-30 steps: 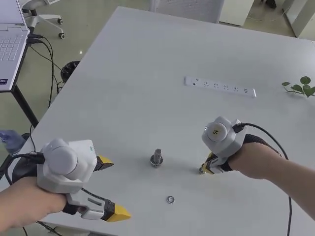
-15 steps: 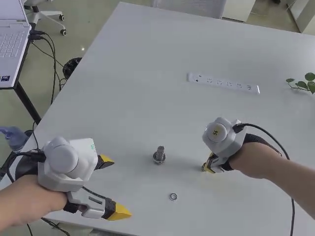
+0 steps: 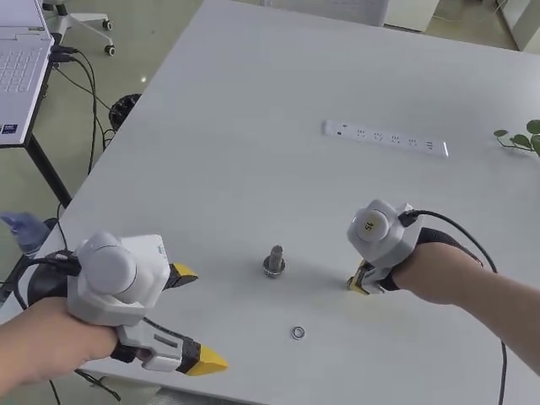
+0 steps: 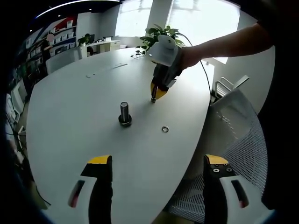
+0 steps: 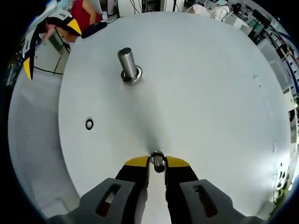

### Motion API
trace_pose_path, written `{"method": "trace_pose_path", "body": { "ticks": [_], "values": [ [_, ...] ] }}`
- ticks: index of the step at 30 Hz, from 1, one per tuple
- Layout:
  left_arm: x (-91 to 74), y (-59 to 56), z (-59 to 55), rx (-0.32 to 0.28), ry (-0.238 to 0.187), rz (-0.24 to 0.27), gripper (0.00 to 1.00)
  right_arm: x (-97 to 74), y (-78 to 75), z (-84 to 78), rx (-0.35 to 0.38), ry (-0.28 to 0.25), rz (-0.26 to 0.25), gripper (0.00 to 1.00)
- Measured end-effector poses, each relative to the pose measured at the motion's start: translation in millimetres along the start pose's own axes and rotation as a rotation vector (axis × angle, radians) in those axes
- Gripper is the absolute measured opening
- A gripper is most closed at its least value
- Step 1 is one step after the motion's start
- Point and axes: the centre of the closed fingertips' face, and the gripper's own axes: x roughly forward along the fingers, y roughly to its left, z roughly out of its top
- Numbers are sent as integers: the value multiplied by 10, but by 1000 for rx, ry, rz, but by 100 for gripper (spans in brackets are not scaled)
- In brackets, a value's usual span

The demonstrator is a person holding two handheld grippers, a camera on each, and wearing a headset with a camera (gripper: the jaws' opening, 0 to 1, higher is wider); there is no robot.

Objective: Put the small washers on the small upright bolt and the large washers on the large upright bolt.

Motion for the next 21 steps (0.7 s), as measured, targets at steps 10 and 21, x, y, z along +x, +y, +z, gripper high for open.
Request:
{"method": "trace_pose_path", "body": {
  "ticks": [10,21],
  "values": [
    [-6,18,-16,3,9,1,80,31,-5,-24,-1,3,-2,13],
    [0,19,0,5,8,1,79,40,-13,-30,-2,1,-4,13]
  ]
}}
